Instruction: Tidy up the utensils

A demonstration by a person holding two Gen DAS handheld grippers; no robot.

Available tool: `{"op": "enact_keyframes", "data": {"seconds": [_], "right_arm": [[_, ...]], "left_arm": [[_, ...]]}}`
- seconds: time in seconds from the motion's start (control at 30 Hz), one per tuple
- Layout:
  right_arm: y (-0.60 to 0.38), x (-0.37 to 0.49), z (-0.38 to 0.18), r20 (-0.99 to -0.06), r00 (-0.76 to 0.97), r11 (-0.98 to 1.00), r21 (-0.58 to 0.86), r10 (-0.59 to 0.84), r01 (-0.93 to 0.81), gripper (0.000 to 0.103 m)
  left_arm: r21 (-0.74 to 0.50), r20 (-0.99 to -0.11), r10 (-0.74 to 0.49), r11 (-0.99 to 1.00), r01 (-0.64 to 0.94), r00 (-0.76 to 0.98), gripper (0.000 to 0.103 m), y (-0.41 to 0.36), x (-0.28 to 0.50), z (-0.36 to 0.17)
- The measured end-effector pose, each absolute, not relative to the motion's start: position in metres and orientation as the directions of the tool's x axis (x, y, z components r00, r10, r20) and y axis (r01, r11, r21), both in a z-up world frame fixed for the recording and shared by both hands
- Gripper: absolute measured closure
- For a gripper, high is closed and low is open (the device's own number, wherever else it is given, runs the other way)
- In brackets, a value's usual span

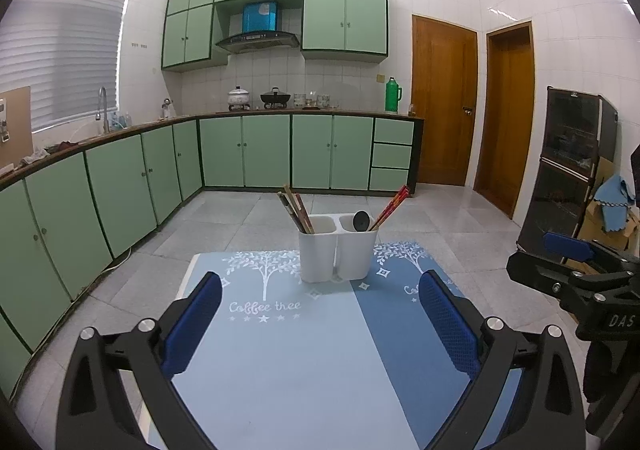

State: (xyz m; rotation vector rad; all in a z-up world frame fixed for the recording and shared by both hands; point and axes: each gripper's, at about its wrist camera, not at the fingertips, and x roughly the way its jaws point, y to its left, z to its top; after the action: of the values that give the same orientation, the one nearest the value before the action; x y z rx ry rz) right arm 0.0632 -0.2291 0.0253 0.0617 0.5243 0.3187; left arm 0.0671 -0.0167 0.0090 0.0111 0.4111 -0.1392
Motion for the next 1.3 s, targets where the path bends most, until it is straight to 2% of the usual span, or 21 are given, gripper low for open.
{"op": "enact_keyframes", "data": {"seconds": [1.3], "right_arm": [[-0.227,0.063,0.034,-0.473,0.822,0.949,0.131,0.315,-0.288,0.006]], "left_arm": [[-0.018,-0.388,-0.115,0.993,0.118,0.914,0.006,-0.011,0.062,0.019]]}}
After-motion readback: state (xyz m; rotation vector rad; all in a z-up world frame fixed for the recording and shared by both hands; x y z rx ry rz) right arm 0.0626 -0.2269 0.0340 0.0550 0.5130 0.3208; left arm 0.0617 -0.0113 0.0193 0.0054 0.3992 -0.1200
